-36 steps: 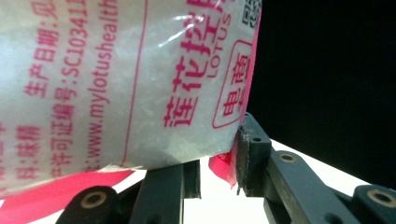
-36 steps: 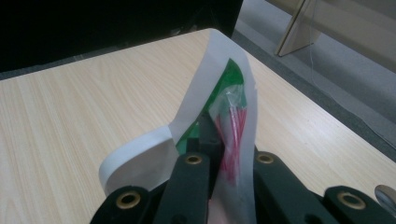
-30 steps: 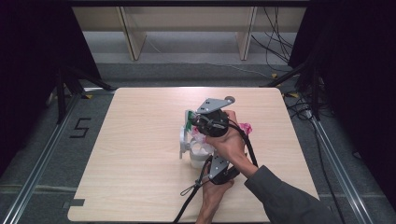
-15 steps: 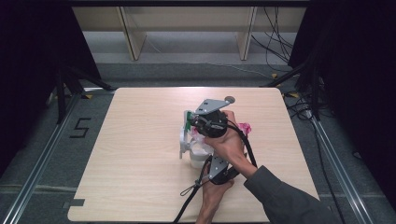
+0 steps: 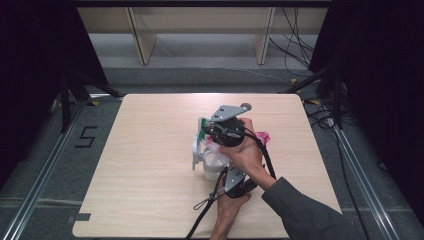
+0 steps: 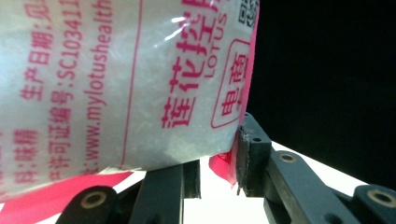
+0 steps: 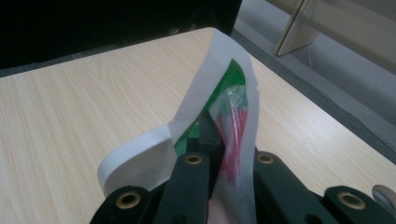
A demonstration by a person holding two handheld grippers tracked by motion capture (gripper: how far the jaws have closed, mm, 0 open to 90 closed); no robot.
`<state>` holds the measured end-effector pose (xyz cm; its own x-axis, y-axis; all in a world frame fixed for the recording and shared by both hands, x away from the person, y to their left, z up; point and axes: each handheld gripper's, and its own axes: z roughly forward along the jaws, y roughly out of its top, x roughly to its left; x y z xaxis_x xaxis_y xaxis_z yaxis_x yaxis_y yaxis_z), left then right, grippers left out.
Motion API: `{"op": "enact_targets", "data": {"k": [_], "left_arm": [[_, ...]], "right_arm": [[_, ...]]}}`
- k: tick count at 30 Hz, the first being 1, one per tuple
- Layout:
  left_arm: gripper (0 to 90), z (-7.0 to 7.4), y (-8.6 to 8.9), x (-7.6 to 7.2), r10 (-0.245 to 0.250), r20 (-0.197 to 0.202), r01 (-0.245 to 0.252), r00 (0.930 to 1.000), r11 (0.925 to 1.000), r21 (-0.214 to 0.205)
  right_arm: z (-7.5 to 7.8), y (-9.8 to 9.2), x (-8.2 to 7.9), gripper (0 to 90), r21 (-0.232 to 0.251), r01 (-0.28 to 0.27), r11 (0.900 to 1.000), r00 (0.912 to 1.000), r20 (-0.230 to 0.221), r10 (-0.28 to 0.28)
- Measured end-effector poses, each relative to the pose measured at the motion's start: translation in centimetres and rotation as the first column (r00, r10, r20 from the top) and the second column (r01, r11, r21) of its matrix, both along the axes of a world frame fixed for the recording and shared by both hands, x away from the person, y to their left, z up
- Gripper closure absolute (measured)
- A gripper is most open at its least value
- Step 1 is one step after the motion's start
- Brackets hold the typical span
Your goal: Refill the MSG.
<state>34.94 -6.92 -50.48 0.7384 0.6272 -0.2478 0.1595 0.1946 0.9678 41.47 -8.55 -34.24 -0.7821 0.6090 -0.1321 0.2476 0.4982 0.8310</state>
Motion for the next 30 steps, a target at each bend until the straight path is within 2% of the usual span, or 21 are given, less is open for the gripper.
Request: {"op": "enact_targets", "data": {"k": [4, 8, 9, 11, 12, 13, 14, 15, 16, 17, 18, 19, 21, 22, 24, 25, 28, 29, 30], "left_arm": [[73.5, 0.01, 0.07, 0.0, -0.002, -0.001, 0.002, 1.0, 1.0, 0.004], [73.5, 0.01, 0.08, 0.01, -0.002, 0.001, 0.002, 1.0, 1.0, 0.006], [73.5, -0.02, 0.8, 0.15, -0.003, 0.014, 0.002, 0.9999, 0.994, 0.109], [73.4, -0.03, 0.75, 0.12, -0.006, 0.017, 0.004, 0.9998, 0.9934, 0.114], [73.5, 0.01, 0.0, -0.05, -0.009, -0.002, 0.009, 1.0, 0.9999, 0.01], [73.5, -0.01, 0.0, -0.04, -0.008, -0.002, 0.008, 1.0, 0.9999, 0.012], [73.5, -0.07, 0.6, 0.13, -0.012, 0.014, 0.01, 0.9998, 0.995, 0.099], [73.5, -0.04, 0.72, 0.13, -0.008, 0.016, 0.006, 0.9998, 0.9936, 0.113], [73.5, 0.01, 0.76, 0.11, -0.01, 0.015, 0.008, 0.9998, 0.9929, 0.118], [73.5, 0.01, 0.76, 0.11, -0.01, 0.015, 0.008, 0.9998, 0.9929, 0.118], [73.5, 0.06, -0.1, -0.05, -0.006, 0.005, 0.006, 1.0, 1.0, 0.005], [73.5, 0.04, -0.14, -0.04, -0.008, 0.005, 0.008, 1.0, 1.0, 0.006], [73.5, 0.02, -0.17, -0.04, -0.007, 0.002, 0.007, 1.0, 1.0, 0.006], [73.5, 0.03, -0.14, -0.06, -0.006, 0.004, 0.006, 1.0, 1.0, 0.008], [73.5, 0.05, -0.08, -0.03, -0.007, 0.006, 0.007, 1.0, 0.9999, 0.012], [73.5, 0.06, 0.0, -0.03, -0.011, 0.002, 0.011, 0.9999, 0.9997, 0.022], [73.5, 0.03, -0.14, -0.01, -0.006, 0.004, 0.006, 1.0, 0.9999, 0.009], [73.5, 0.05, -0.1, -0.01, -0.006, 0.006, 0.006, 1.0, 0.9999, 0.009], [73.5, 0.07, -0.07, -0.01, -0.005, 0.008, 0.005, 1.0, 0.9999, 0.011]], "right_arm": [[-0.12, 0.1, 0.05, 89.1, -0.021, -0.017, 0.9996, 0.9996, 0.02, 0.018], [0.01, 0.0, 0.02, 89.1, -0.008, -0.007, 0.9999, 1.0, -0.004, 0.007], [-0.03, 0.01, 0.07, 89.1, 0.002, -0.009, 1.0, 1.0, 0.003, 0.009], [0.02, -0.08, 0.01, 89.1, 0.006, -0.003, 1.0, 1.0, -0.002, 0.003], [-0.08, -0.09, 0.05, 89.1, 0.001, -0.011, 0.9999, 0.9999, 0.005, 0.011], [-0.13, -0.17, 0.02, 89.1, -0.004, -0.012, 0.9999, 0.9999, -0.001, 0.012], [-0.12, -0.18, -0.08, 89.1, -0.001, -0.005, 1.0, 0.9999, -0.015, 0.005], [-0.14, -0.2, 0.0, 89.1, 0.005, -0.004, 1.0, 1.0, 0.005, 0.004], [-0.02, -0.25, -0.03, 89.1, 0.009, -0.005, 0.9999, 1.0, -0.001, 0.005], [-0.02, -0.25, -0.03, 89.1, 0.009, -0.005, 0.9999, 1.0, -0.001, 0.005], [0.06, -0.29, -0.03, 89.1, 0.008, -0.006, 0.9999, 1.0, 0.001, 0.006], [-0.02, -0.26, 0.03, 89.1, 0.003, -0.008, 1.0, 0.9999, 0.013, 0.008], [-0.1, -0.23, -0.11, 89.0, -0.008, -0.011, 0.9999, 0.9999, 0.0, 0.011], [-0.16, -0.23, -0.01, 89.0, -0.01, -0.018, 0.9998, 0.9997, 0.016, 0.018], [-0.07, -0.27, -0.05, 89.0, 0.011, 0.0, 0.9999, 1.0, 0.002, 0.0], [0.04, -0.37, 0.0, 89.0, 0.009, -0.006, 0.9999, 1.0, -0.006, 0.006], [-0.17, -0.2, -0.04, 88.9, 0.004, -0.004, 1.0, 1.0, 0.003, 0.004], [-0.07, -0.22, -0.09, 88.9, -0.003, -0.01, 0.9999, 0.9999, -0.011, 0.01], [-0.1, -0.2, -0.04, 88.9, 0.006, -0.002, 1.0, 1.0, 0.008, 0.002]]}}
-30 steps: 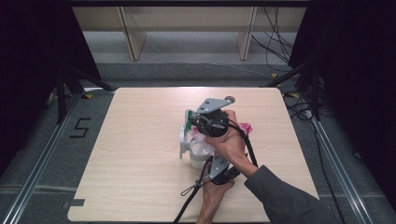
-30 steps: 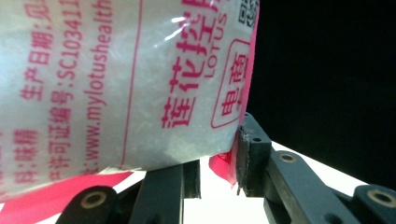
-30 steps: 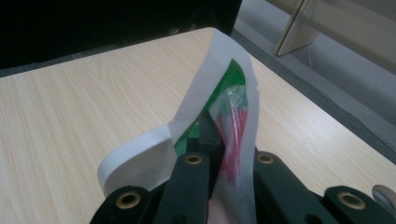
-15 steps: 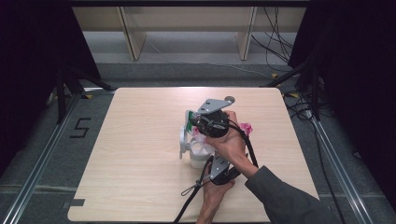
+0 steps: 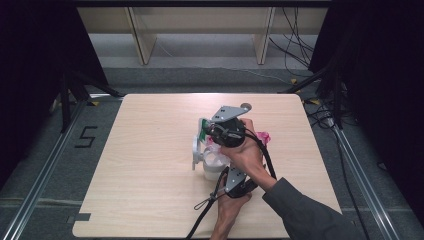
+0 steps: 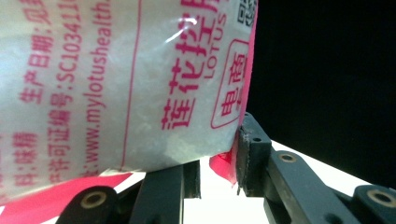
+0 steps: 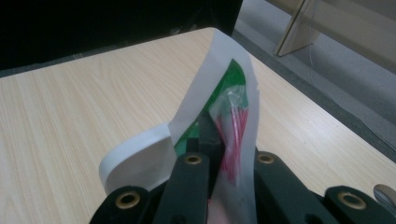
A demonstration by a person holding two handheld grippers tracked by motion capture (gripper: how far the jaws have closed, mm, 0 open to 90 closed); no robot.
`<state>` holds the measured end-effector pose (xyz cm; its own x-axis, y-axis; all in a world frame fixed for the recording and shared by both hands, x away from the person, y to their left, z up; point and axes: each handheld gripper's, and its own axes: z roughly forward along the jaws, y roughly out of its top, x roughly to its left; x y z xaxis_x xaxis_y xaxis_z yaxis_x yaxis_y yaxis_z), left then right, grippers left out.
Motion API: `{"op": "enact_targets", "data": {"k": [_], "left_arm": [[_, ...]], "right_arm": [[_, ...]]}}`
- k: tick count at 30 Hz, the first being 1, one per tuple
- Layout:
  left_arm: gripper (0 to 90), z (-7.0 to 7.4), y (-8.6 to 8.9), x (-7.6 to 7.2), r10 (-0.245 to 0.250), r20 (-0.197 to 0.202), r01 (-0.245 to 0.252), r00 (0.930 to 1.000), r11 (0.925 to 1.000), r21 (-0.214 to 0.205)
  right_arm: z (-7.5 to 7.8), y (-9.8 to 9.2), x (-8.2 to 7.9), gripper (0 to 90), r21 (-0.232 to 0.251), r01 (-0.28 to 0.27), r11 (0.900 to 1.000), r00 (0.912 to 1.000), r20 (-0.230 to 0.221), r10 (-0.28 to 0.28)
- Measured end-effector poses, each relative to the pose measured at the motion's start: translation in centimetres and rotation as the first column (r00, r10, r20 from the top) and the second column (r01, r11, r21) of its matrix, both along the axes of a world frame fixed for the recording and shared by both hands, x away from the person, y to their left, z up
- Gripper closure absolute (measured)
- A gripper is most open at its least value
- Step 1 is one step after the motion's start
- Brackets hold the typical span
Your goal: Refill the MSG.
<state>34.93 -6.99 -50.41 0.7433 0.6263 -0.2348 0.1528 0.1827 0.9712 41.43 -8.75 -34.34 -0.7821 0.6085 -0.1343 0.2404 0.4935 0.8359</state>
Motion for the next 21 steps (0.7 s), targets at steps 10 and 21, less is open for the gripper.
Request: {"op": "enact_targets", "data": {"k": [10, 21], "left_arm": [[73.6, -0.01, -0.01, -0.02, -0.001, -0.003, 0.001, 1.0, 1.0, -0.001], [73.6, 0.04, 0.1, -0.04, -0.002, -0.006, 0.002, 1.0, 1.0, 0.003]], "right_arm": [[-0.01, 0.09, 0.0, 88.9, -0.012, -0.006, 0.9999, 1.0, 0.002, 0.006], [-0.05, 0.19, -0.02, 88.9, -0.009, -0.006, 0.9999, 1.0, 0.008, 0.006]]}}
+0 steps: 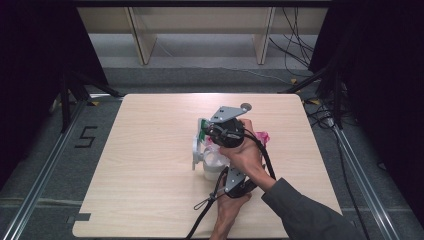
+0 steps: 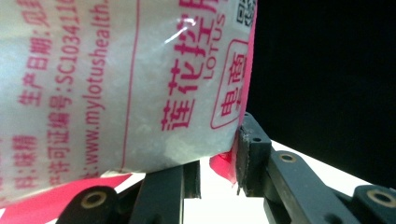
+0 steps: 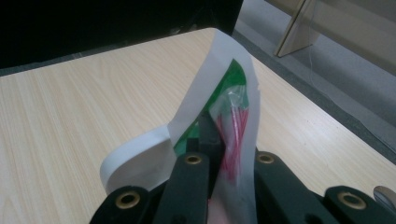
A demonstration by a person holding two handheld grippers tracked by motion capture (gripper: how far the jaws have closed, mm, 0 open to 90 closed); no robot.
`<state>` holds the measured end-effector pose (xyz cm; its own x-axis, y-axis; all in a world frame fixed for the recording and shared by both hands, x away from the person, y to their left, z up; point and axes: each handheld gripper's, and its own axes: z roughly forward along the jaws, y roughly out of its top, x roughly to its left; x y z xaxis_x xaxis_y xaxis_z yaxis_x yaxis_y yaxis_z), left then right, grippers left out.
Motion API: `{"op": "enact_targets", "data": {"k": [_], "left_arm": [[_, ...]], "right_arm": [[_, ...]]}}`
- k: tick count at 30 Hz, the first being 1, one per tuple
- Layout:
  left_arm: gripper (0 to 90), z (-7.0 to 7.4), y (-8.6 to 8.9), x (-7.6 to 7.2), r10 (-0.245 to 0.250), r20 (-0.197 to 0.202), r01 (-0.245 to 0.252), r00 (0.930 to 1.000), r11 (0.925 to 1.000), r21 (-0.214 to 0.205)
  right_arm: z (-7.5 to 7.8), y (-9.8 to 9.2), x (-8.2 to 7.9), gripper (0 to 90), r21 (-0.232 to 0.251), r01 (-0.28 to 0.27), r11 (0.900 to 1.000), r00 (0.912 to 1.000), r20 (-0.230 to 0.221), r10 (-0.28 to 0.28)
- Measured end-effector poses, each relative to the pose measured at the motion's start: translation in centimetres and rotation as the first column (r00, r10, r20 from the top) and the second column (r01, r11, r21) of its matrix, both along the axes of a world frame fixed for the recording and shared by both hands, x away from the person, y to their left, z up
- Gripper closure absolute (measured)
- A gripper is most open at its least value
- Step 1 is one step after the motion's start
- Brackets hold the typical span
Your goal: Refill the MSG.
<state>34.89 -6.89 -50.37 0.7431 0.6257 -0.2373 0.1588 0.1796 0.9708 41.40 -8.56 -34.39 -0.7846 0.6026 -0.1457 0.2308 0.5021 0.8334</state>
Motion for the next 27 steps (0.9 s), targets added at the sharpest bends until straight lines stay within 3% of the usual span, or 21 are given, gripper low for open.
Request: {"op": "enact_targets", "data": {"k": [15, 17, 19, 24, 27], "left_arm": [[73.6, 0.07, 0.06, -0.02, -0.002, -0.001, 0.002, 1.0, 1.0, 0.001], [73.6, 0.02, 0.01, 0.03, -0.001, 0.001, 0.001, 1.0, 1.0, -0.006], [73.6, 0.02, -0.02, 0.02, -0.001, 0.0, 0.001, 1.0, 1.0, -0.008], [73.6, 0.05, 0.09, 0.04, -0.001, 0.003, 0.001, 1.0, 1.0, -0.006], [73.6, 0.04, 0.08, 0.04, 0.001, 0.004, -0.001, 1.0, 1.0, -0.007]], "right_arm": [[0.01, 0.09, -0.1, 88.9, 0.001, 0.003, 1.0, 0.9999, -0.011, -0.003], [0.03, 0.01, 0.06, 88.9, -0.001, -0.007, 1.0, 0.9999, 0.007, 0.007], [-0.01, 0.08, -0.04, 88.8, -0.005, -0.003, 1.0, 0.9999, -0.012, 0.003], [0.02, 0.15, 0.04, 88.9, -0.003, -0.008, 1.0, 0.9999, 0.009, 0.008], [0.02, 0.18, -0.08, 88.9, -0.008, -0.004, 1.0, 0.9999, -0.013, 0.004]]}}
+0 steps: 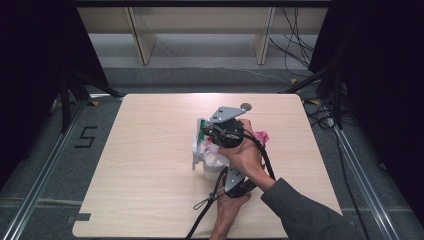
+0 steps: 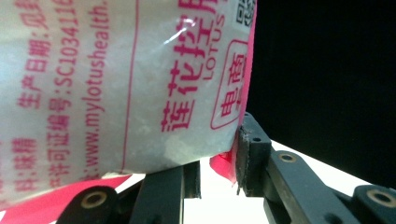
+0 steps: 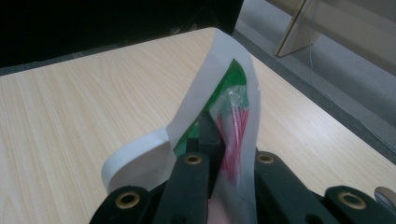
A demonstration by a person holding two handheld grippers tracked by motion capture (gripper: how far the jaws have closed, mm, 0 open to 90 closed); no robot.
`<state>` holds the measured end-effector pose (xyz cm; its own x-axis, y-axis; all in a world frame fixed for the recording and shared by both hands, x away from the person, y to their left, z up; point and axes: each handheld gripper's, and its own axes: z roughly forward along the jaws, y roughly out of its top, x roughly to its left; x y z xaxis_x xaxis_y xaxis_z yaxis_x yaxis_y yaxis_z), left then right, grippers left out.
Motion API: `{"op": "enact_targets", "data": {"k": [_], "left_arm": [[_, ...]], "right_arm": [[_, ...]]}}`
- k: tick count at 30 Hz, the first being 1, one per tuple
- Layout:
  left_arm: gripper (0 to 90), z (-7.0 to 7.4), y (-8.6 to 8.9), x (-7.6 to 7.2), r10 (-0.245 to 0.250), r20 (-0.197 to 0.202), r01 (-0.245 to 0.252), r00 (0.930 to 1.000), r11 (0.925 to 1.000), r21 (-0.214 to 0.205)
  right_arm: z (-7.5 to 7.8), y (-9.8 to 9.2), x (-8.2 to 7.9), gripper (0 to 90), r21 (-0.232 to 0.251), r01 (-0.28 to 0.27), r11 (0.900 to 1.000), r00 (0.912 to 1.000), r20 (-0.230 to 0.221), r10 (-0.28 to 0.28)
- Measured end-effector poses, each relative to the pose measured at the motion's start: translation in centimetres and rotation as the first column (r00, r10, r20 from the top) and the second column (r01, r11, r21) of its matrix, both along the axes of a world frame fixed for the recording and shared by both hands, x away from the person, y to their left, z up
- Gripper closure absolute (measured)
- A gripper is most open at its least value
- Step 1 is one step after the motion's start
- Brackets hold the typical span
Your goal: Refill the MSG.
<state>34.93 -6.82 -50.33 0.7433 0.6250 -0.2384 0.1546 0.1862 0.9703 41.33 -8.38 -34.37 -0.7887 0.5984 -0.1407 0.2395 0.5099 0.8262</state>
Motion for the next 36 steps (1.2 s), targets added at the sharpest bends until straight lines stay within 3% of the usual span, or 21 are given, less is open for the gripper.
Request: {"op": "enact_targets", "data": {"k": [2, 5, 11, 12, 13, 21, 25, 27, 31, 33, 36], "left_arm": [[73.6, 0.03, 0.04, -0.01, 0.004, 0.0, -0.004, 1.0, 1.0, 0.004], [73.6, 0.02, -0.01, -0.03, 0.003, -0.003, -0.003, 1.0, 1.0, 0.001], [73.6, 0.02, 0.03, -0.04, 0.002, -0.002, -0.002, 1.0, 1.0, -0.002], [73.6, 0.06, 0.03, -0.04, 0.004, -0.002, -0.004, 1.0, 1.0, -0.003], [73.6, 0.09, 0.06, -0.04, 0.007, -0.002, -0.007, 1.0, 1.0, -0.003], [73.6, 0.1, 0.18, -0.03, 0.002, -0.006, -0.002, 1.0, 1.0, 0.006], [73.4, 0.14, 0.12, -0.03, 0.004, -0.007, -0.004, 1.0, 1.0, -0.006], [73.5, 0.06, 0.24, 0.05, 0.006, -0.01, -0.006, 0.9999, 1.0, -0.003], [73.4, 0.06, 0.1, 0.02, 0.004, -0.006, -0.004, 1.0, 0.9999, -0.013], [73.4, 0.08, 0.15, 0.03, 0.005, -0.006, -0.005, 1.0, 0.9999, -0.009], [73.3, 0.0, 0.07, 0.03, 0.005, -0.009, -0.005, 0.9999, 0.9999, -0.013]], "right_arm": [[0.02, -0.04, 0.14, 88.9, 0.009, -0.008, 0.9999, 0.9997, 0.021, 0.008], [-0.02, 0.04, 0.02, 88.9, 0.001, -0.002, 1.0, 1.0, 0.001, 0.002], [-0.06, 0.19, 0.04, 88.9, -0.003, -0.009, 1.0, 0.9998, 0.017, 0.009], [-0.04, 0.2, -0.05, 88.9, -0.004, -0.005, 1.0, 1.0, -0.001, 0.005], [-0.06, 0.2, 0.04, 88.9, 0.0, -0.004, 1.0, 0.9998, 0.018, 0.004], [0.06, 0.16, 0.02, 88.8, 0.017, 0.0, 0.9999, 1.0, -0.002, 0.0], [-0.23, 0.52, 0.07, 88.9, -0.022, -0.02, 0.9996, 0.9997, 0.013, 0.02], [-0.16, 0.58, -0.08, 88.9, 0.007, -0.001, 1.0, 1.0, -0.009, 0.001], [-0.28, 0.55, 0.1, 88.9, -0.019, -0.026, 0.9995, 0.9996, 0.012, 0.026], [-0.13, 0.43, 0.01, 88.9, 0.004, -0.008, 1.0, 1.0, 0.0, 0.008], [-0.25, 0.44, 0.14, 88.9, -0.006, -0.021, 0.9998, 0.9996, 0.017, 0.021]]}}
